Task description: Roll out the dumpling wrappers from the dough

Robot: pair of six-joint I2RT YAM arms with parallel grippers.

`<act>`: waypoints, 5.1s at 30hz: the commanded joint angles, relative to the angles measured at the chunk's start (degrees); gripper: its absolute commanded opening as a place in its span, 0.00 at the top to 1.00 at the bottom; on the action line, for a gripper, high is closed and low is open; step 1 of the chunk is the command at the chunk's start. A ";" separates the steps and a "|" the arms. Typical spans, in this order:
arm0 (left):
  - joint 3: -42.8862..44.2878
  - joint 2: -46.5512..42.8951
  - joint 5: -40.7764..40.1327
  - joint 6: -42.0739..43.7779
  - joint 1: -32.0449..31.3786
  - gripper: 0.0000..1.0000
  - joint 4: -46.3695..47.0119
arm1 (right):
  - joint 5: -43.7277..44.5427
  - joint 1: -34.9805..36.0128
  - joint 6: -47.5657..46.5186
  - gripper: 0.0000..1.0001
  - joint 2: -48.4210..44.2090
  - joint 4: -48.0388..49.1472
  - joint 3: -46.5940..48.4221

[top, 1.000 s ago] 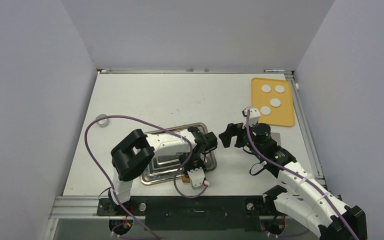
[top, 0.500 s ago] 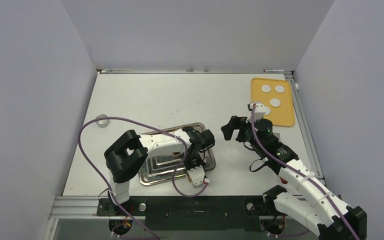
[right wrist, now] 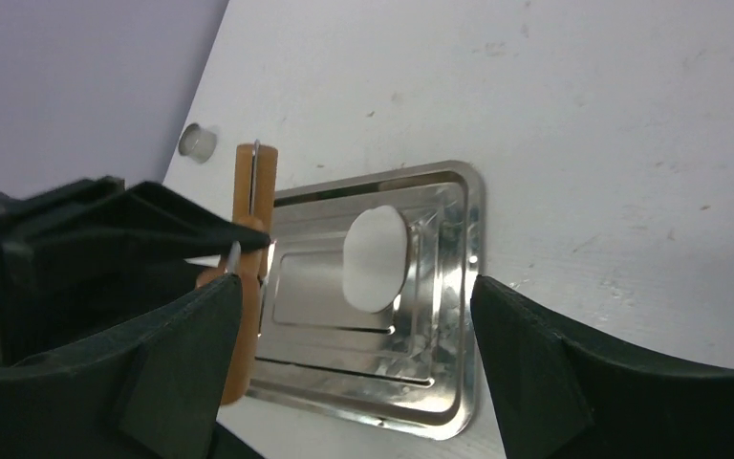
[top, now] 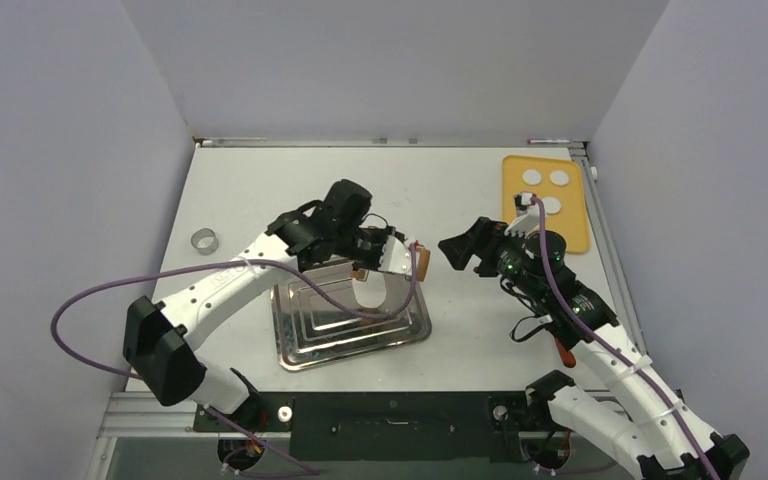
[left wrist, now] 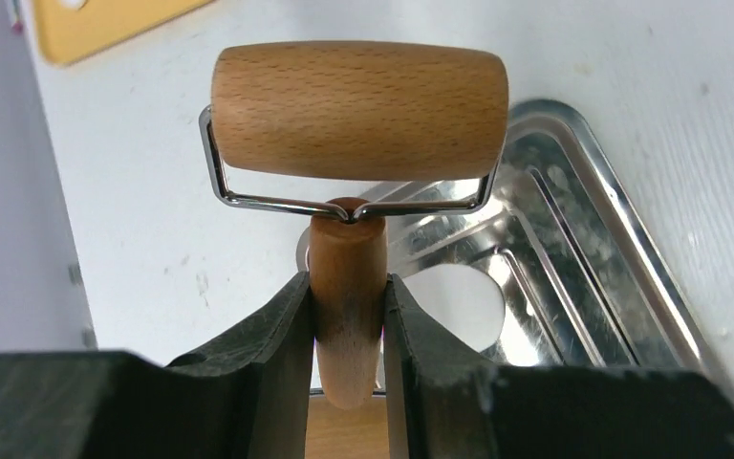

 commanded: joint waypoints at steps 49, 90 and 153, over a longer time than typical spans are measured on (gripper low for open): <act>1.38 -1.88 9.03 -29.66 18.77 0.19 0.96 | -14.04 1.60 -16.51 0.92 33.86 -7.45 23.58; -17.28 17.88 -12.76 7.01 23.51 1.00 11.82 | 9.81 36.75 -77.77 0.92 22.66 2.65 6.62; -16.69 20.44 -14.51 28.63 19.67 0.98 14.88 | 12.04 33.09 -76.54 0.92 14.16 -1.92 6.36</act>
